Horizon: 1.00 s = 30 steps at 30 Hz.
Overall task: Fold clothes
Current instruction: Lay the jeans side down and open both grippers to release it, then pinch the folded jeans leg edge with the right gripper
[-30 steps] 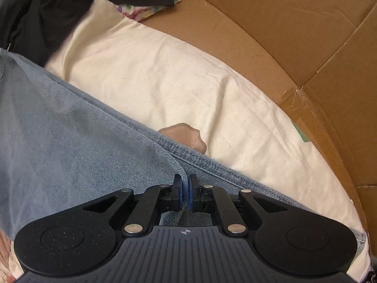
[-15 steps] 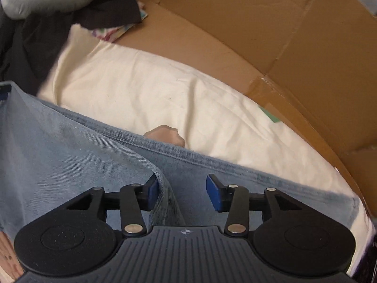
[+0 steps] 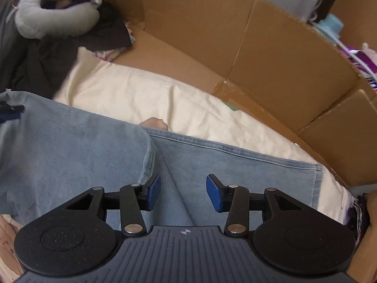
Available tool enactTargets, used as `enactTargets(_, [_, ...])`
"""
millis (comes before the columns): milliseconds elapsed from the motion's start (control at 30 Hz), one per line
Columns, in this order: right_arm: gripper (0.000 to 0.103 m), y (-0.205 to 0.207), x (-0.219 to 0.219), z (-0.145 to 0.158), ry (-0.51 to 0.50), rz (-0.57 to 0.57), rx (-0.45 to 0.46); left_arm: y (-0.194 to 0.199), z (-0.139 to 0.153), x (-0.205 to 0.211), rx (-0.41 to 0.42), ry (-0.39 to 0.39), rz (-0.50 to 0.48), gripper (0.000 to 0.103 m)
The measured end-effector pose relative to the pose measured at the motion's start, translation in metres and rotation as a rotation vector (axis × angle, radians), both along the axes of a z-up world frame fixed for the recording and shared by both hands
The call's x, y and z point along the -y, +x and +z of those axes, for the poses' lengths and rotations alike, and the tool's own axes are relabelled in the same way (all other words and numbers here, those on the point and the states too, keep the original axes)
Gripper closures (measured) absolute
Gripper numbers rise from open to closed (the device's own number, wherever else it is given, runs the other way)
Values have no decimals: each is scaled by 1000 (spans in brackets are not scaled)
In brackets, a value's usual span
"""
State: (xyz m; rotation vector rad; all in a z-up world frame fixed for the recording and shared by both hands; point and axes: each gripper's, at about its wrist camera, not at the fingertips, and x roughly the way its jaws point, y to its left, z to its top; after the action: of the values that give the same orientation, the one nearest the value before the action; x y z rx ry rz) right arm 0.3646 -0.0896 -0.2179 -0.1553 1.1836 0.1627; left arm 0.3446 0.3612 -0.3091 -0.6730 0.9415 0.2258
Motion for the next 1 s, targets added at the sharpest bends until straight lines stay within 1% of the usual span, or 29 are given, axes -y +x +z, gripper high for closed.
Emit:
enactTargets(67, [53, -12, 4, 4, 27, 21, 17, -5, 1, 14, 9, 1, -27, 69])
enactTargets(167, [53, -27, 0, 1, 0, 88, 20, -13, 3, 35, 25, 6, -72, 67])
enactTargets(267, [53, -42, -5, 0, -18, 155, 29, -20, 7, 54, 28, -6, -116, 66])
enactTargets(367, [53, -54, -8, 2, 10, 209, 5, -28, 14, 73, 35, -9, -166, 65])
enactTargets(433, [53, -64, -10, 3, 17, 242, -10, -33, 19, 86, 44, -6, -203, 60])
enactTargets(500, [53, -78, -8, 5, 38, 257, -16, -37, 20, 98, 49, -6, -237, 58])
enactTargets(633, [53, -105, -1, 3, 31, 250, 0, -42, 16, 113, 44, -57, -259, 58])
enactTargets(767, [53, -135, 5, -4, 42, 251, 6, -53, 18, 132, 49, -53, -310, 57])
enactTargets(833, [53, -150, 7, -8, 42, 273, 12, -62, 19, 140, 42, -54, -324, 56])
enactTargets(900, [53, -165, 8, -11, 40, 288, 26, -60, 16, 148, 33, -55, -336, 56])
enactTargets(967, [53, -176, 12, -15, 69, 272, 26, -65, 17, 158, 27, -51, -360, 56])
enactTargets(1000, [53, -183, 13, -17, 67, 278, 35, -69, 18, 164, 25, -53, -376, 56])
